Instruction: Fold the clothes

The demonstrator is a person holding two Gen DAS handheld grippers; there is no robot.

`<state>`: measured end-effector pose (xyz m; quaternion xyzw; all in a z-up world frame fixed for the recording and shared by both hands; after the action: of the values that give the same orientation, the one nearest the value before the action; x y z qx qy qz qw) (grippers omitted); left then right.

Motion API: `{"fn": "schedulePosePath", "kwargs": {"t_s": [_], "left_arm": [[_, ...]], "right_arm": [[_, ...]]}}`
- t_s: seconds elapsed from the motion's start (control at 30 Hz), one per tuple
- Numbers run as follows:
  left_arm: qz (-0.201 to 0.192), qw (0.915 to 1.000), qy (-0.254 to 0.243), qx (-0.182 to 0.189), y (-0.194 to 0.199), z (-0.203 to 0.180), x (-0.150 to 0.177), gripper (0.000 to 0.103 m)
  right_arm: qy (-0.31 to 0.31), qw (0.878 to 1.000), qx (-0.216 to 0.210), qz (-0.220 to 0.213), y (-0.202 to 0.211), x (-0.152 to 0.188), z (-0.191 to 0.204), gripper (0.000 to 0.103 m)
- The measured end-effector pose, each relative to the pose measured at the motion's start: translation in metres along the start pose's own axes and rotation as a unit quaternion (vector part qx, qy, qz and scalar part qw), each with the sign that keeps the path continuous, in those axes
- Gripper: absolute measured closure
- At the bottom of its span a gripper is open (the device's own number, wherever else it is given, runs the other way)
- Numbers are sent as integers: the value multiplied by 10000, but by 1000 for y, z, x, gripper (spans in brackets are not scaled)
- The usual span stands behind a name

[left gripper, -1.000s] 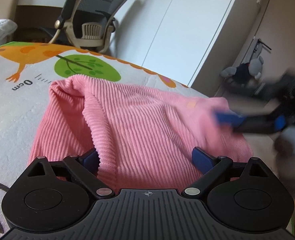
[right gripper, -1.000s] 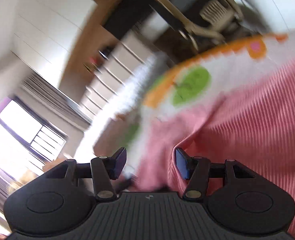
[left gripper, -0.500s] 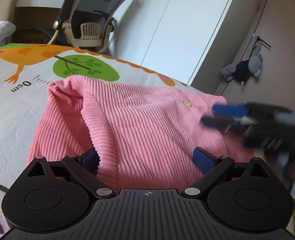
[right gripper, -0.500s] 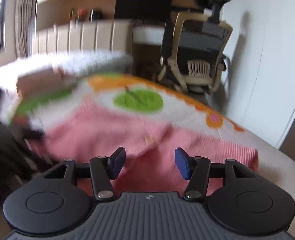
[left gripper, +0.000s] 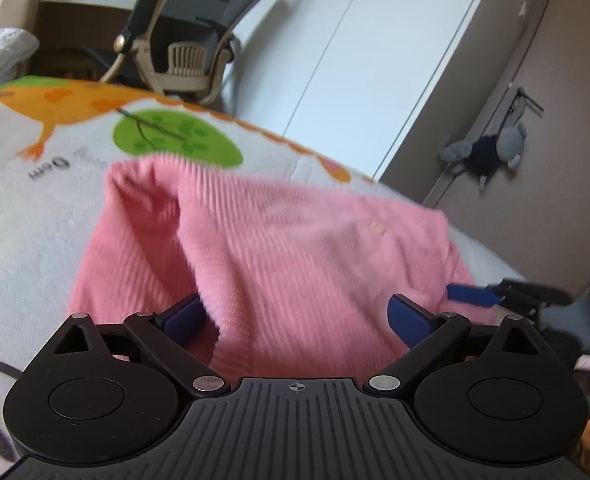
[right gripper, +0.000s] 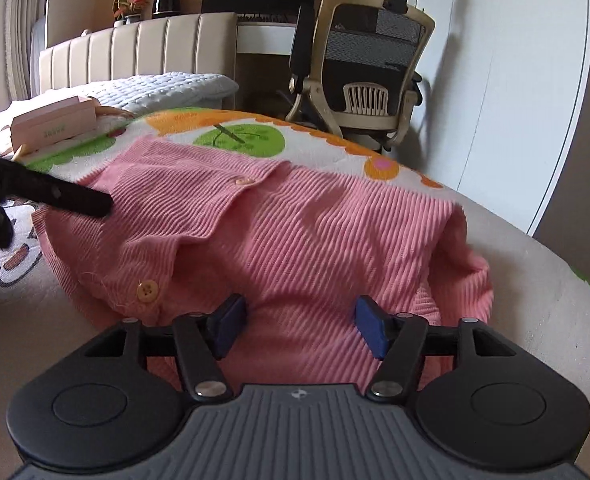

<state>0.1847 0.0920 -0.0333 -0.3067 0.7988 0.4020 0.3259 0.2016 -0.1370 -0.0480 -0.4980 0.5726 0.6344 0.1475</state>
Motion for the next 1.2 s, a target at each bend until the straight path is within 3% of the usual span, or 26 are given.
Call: {"fn": "schedulePosePath", "kwargs": {"t_s": [0.13, 0.23, 0.3, 0.43, 0.47, 0.7, 0.87, 1.03, 1.2], "left_arm": [[-642, 9968, -292, 372, 26, -23, -33, 3], [-844, 9935, -339, 685, 18, -28, -50, 2], [-688, 9942, -81, 816, -3, -24, -50, 2], [20, 9934, 866, 755, -51, 7, -26, 2], [9, 9922, 977, 777, -55, 13, -21, 2], [-252, 9941, 647, 835, -55, 13, -13, 0], [-249, 9945, 609, 820, -54, 13, -13, 0], [-244, 9943, 612, 840, -54, 13, -12, 0], [-264, 9934, 680, 887, -54, 16, -13, 0]], "right_arm": [[4, 10000, -95, 18, -1, 0, 2, 33], [12, 10000, -84, 11, -1, -1, 3, 33], [36, 10000, -52, 1, 1, 0, 4, 33], [-37, 9999, -101, -3, 1, 0, 1, 32], [-93, 9999, -136, -7, 1, 0, -2, 32], [-1072, 9926, -539, -212, 2, -32, -33, 32], [-1647, 9834, -757, -104, -40, -61, -62, 32], [-1737, 9843, -85, 306, -76, -46, -79, 35], [-2000, 9795, -100, -201, -30, -41, -94, 31]]}}
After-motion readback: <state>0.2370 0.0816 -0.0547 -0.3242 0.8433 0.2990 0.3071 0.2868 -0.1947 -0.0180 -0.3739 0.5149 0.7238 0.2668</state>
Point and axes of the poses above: each gripper's, at about its wrist camera, not at the fingertips, and y roughly against the way its jaws point, z to its left, x to its underside, the point moved 3 cm from there along -y, roughly the way its jaws point, and after that the axes turned 7 degrees about x, right-handed, at the moved point
